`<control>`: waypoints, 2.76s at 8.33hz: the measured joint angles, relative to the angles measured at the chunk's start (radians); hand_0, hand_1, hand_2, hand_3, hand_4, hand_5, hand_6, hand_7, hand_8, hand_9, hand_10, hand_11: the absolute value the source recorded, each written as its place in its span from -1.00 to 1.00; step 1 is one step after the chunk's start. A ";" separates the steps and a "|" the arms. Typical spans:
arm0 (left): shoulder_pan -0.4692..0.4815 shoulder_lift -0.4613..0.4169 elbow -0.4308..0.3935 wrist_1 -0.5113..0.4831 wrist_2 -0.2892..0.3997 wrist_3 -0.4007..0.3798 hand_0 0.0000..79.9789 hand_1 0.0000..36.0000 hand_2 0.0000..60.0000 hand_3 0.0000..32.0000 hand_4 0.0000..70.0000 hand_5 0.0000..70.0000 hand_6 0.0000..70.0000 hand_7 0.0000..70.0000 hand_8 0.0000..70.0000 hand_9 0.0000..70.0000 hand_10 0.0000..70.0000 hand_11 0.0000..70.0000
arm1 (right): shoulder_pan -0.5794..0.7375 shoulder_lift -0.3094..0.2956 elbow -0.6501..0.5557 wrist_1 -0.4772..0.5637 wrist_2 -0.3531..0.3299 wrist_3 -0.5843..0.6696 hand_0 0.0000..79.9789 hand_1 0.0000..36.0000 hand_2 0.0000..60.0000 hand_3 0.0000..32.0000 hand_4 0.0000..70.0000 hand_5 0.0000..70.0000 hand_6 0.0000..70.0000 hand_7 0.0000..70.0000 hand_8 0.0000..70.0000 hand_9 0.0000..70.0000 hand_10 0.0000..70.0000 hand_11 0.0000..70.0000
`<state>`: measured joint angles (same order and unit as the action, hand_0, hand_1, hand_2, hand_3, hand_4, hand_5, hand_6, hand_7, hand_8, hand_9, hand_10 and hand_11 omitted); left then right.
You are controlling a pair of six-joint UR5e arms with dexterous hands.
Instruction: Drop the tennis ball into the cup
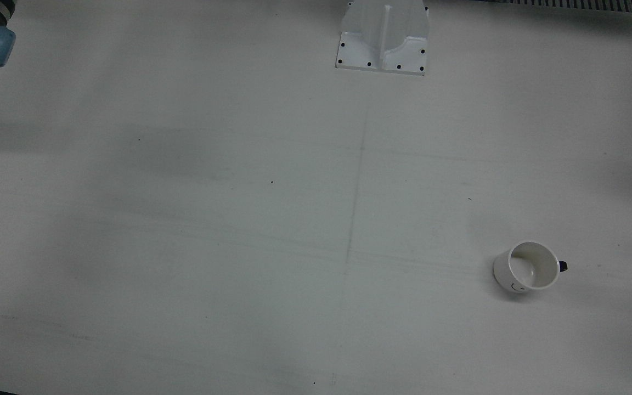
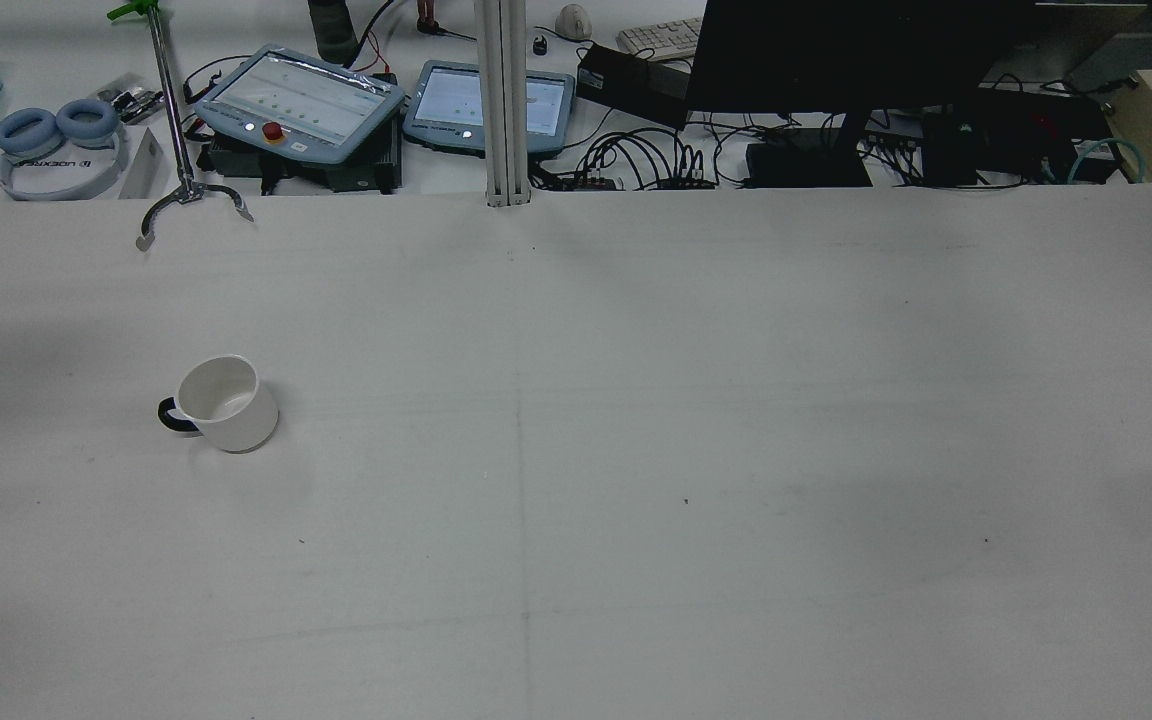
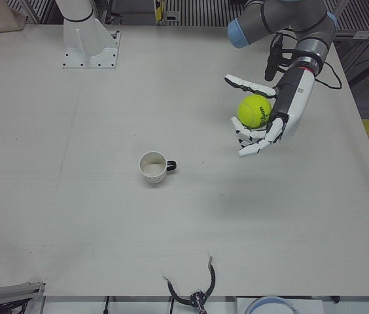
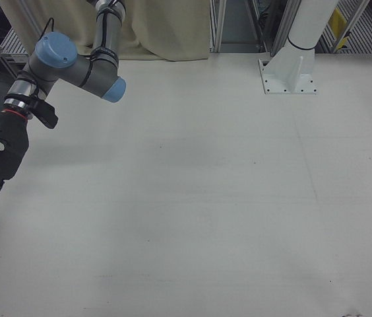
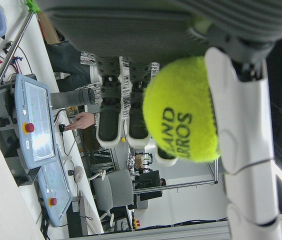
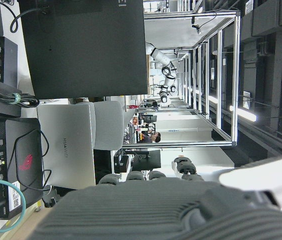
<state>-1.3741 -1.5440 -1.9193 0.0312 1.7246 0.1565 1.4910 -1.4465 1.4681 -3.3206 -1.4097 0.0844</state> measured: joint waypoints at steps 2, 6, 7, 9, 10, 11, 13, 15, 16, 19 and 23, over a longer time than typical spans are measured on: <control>0.026 0.001 0.003 -0.009 -0.003 0.004 0.45 -0.13 -1.00 -1.00 -0.76 -0.44 0.75 1.00 0.19 0.50 -0.03 0.42 | 0.000 0.000 0.000 0.000 0.000 0.000 -1.00 -1.00 -1.00 -1.00 -1.00 -1.00 -1.00 -1.00 -1.00 -1.00 -1.00 -1.00; 0.226 -0.004 -0.001 -0.030 -0.010 0.095 0.44 -0.17 -1.00 -1.00 -0.60 -0.43 0.87 1.00 0.22 0.54 -0.05 0.40 | 0.000 0.000 0.000 0.000 0.000 0.000 -1.00 -1.00 -1.00 -1.00 -1.00 -1.00 -1.00 -1.00 -1.00 -1.00 -1.00 -1.00; 0.275 -0.008 0.001 -0.031 -0.016 0.124 0.43 -0.21 -1.00 -1.00 -0.55 -0.40 1.00 1.00 0.26 0.55 -0.06 0.38 | 0.000 0.000 0.000 0.000 0.000 0.000 -1.00 -1.00 -1.00 -1.00 -1.00 -1.00 -1.00 -1.00 -1.00 -1.00 -1.00 -1.00; 0.376 -0.060 0.034 -0.010 -0.038 0.157 0.42 -0.21 -1.00 -1.00 -0.51 -0.43 0.93 1.00 0.24 0.58 -0.06 0.37 | -0.001 0.000 0.000 0.000 0.000 0.000 -1.00 -1.00 -1.00 -1.00 -1.00 -1.00 -1.00 -1.00 -1.00 -1.00 -1.00 -1.00; 0.406 -0.107 0.073 0.000 -0.042 0.161 0.43 -0.22 -1.00 -1.00 -0.51 -0.40 1.00 1.00 0.26 0.56 -0.08 0.35 | -0.001 0.000 0.000 0.000 0.000 0.000 -1.00 -1.00 -1.00 -1.00 -1.00 -1.00 -1.00 -1.00 -1.00 -1.00 -1.00 -1.00; 0.426 -0.148 0.103 0.011 -0.045 0.164 0.43 -0.21 -1.00 -1.00 -0.53 -0.39 1.00 1.00 0.26 0.54 -0.09 0.33 | -0.001 0.000 0.000 0.000 0.000 0.000 -1.00 -1.00 -1.00 -1.00 -1.00 -1.00 -1.00 -1.00 -1.00 -1.00 -1.00 -1.00; 0.454 -0.179 0.146 0.013 -0.044 0.162 0.35 -0.17 -0.93 -1.00 -0.61 -0.53 0.60 0.22 -0.19 -0.09 -0.53 -0.27 | 0.000 0.000 0.000 0.000 0.000 0.000 -1.00 -1.00 -1.00 -1.00 -1.00 -1.00 -1.00 -1.00 -1.00 -1.00 -1.00 -1.00; 0.463 -0.184 0.184 -0.002 -0.037 0.158 0.16 -0.36 -0.68 -1.00 -0.77 -0.81 -0.45 -0.83 -0.85 -0.91 -0.98 -0.94 | 0.000 0.000 0.000 0.000 0.000 0.000 -1.00 -1.00 -1.00 -1.00 -1.00 -1.00 -1.00 -1.00 -1.00 -1.00 -1.00 -1.00; 0.465 -0.190 0.191 -0.003 -0.035 0.156 0.12 -0.43 -0.60 -1.00 -0.77 -0.81 -0.42 -0.87 -0.86 -0.94 -1.00 -0.99 | 0.000 0.000 0.000 0.000 0.000 0.000 -1.00 -1.00 -1.00 -1.00 -1.00 -1.00 -1.00 -1.00 -1.00 -1.00 -1.00 -1.00; 0.468 -0.203 0.192 0.010 -0.032 0.144 0.08 -0.46 -0.55 -1.00 -0.81 -0.81 -0.38 -0.91 -0.87 -0.96 -1.00 -1.00 | 0.000 0.000 0.000 0.000 0.000 0.000 -1.00 -1.00 -1.00 -1.00 -1.00 -1.00 -1.00 -1.00 -1.00 -1.00 -1.00 -1.00; 0.301 -0.128 0.179 -0.060 -0.016 0.052 0.13 -0.41 -0.54 -1.00 -0.83 -0.78 -0.31 -0.93 -0.83 -0.94 -0.98 -0.95 | 0.000 0.000 0.000 0.000 0.000 0.000 -1.00 -1.00 -1.00 -1.00 -1.00 -1.00 -1.00 -1.00 -1.00 -1.00 -1.00 -1.00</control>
<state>-1.0735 -1.6724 -1.7400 -0.0288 1.7081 0.2084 1.4911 -1.4465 1.4683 -3.3209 -1.4097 0.0844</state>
